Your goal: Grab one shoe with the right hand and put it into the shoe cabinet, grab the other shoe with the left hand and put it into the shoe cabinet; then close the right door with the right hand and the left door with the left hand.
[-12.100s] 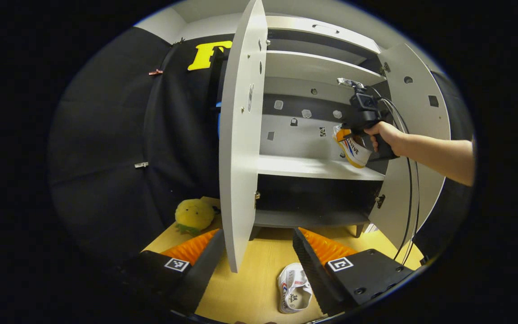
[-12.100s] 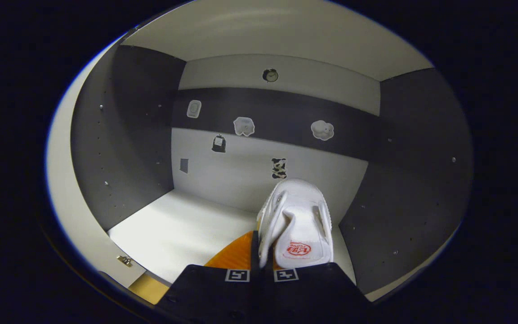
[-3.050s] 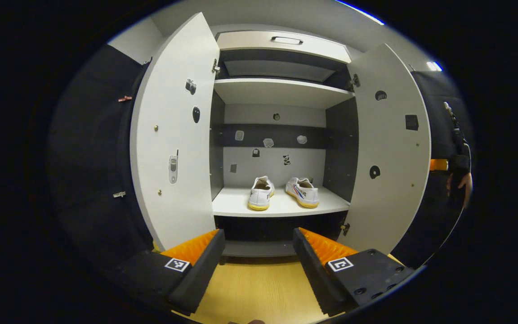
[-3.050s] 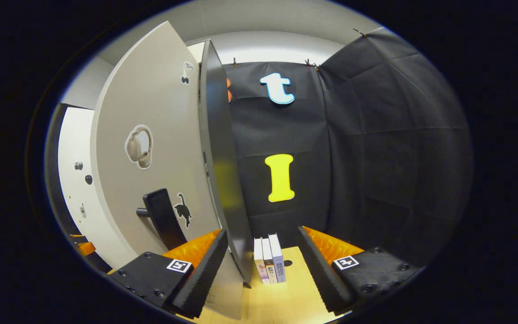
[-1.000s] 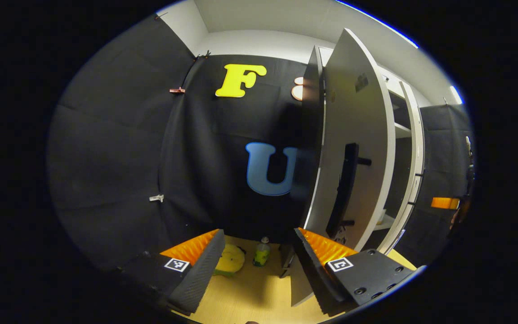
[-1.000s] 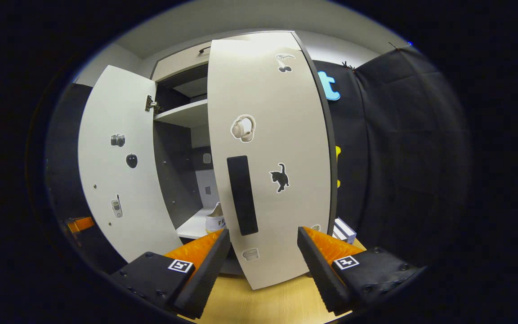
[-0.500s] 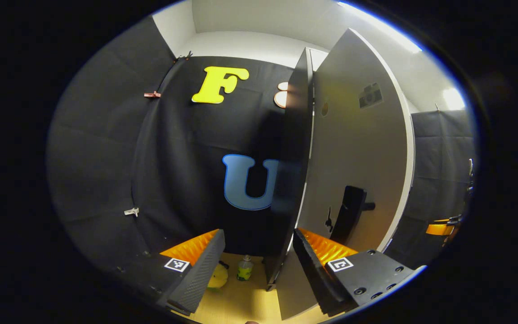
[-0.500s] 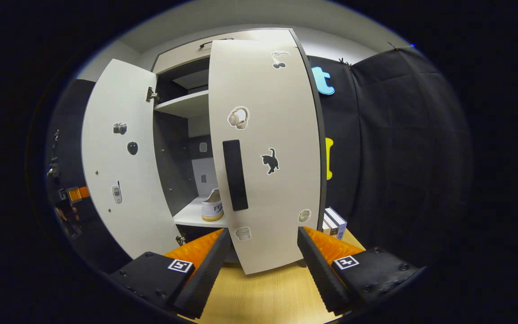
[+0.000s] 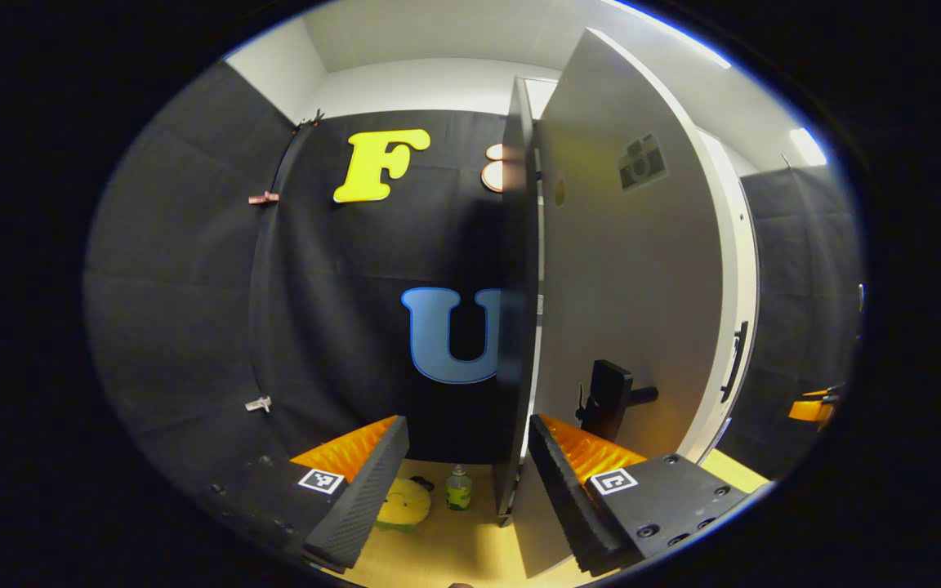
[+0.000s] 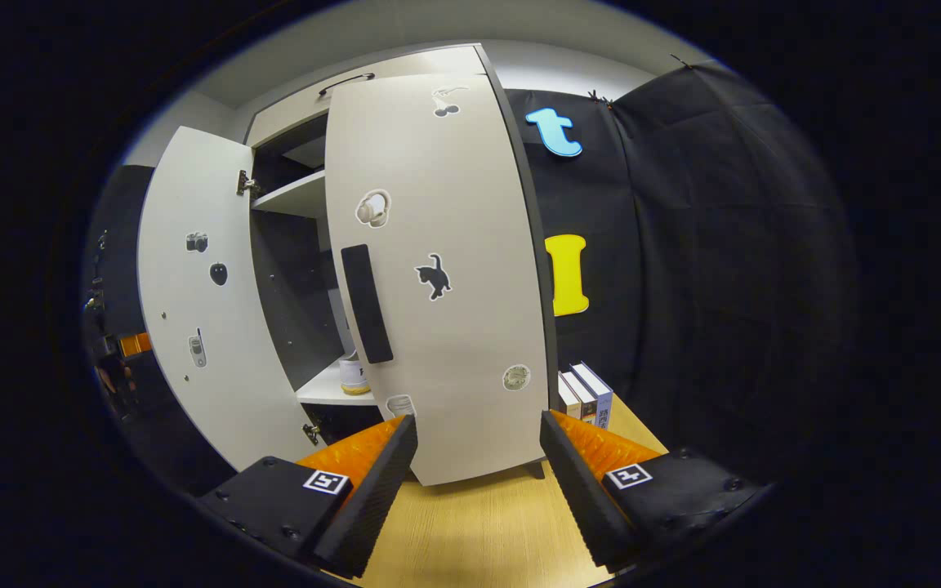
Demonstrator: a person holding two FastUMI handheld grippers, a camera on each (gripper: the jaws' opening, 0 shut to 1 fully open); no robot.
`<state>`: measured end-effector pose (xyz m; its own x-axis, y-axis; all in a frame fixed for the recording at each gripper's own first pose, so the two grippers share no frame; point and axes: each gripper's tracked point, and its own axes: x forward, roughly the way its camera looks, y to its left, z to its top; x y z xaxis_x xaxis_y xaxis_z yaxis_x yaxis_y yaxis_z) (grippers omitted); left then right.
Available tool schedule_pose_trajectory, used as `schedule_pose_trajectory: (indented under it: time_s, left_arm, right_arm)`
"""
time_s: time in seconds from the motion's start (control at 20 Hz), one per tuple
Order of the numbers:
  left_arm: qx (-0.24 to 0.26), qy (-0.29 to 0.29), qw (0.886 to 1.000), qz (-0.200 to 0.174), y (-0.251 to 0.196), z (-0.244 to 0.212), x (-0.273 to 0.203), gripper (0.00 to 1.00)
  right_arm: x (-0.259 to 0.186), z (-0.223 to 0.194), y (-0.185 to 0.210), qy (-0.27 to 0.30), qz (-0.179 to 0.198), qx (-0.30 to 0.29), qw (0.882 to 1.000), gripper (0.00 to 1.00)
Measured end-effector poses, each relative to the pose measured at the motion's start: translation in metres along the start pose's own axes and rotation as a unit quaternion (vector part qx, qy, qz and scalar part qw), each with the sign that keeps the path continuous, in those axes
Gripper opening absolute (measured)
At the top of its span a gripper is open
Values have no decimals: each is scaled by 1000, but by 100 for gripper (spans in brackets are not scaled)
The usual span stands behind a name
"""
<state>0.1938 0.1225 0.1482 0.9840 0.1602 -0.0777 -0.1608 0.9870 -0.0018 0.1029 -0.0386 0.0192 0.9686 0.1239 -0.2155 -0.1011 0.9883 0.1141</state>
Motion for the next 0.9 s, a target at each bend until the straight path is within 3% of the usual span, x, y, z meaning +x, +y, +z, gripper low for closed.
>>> schedule_pose_trajectory:
  time_s: [0.05, 0.1, 0.25, 0.3, 0.5, 0.55, 0.6, 0.9]
  left_arm:
    - [-6, 4, 1000, -2, -11, -3, 1, 89]
    - [-12, 6, 1000, -5, -22, -4, 1, 93]
    - [-4, 4, 1000, 0, -57, -1, 0, 89]
    - [-3, 3, 1000, 2, -70, -2, 2, 93]
    - [-5, 3, 1000, 10, -125, -3, 17, 89]
    - [-12, 2, 1000, 13, -140, -3, 21, 94]
    - [-20, -2, 1000, 14, -156, -3, 23, 92]
    - [-37, -9, 999, 17, -230, -15, -3, 95]
  right_arm:
    - [0, -1, -7, 0, 1, 3, 1000, 98]
    - [0, -1, -15, 1, 3, 5, 1000, 98]
    - [-2, -2, -39, 2, 11, 12, 1000, 98]
    - [-1, -3, -49, 4, 12, 11, 1000, 98]
    - [-1, 2, -83, 3, 26, 4, 1000, 98]
    - [-1, 4, -90, 1, 30, 0, 1000, 98]
    - [-1, 6, -96, 0, 36, -5, 999, 98]
    - [-2, 17, -112, -8, 78, -3, 997, 98]
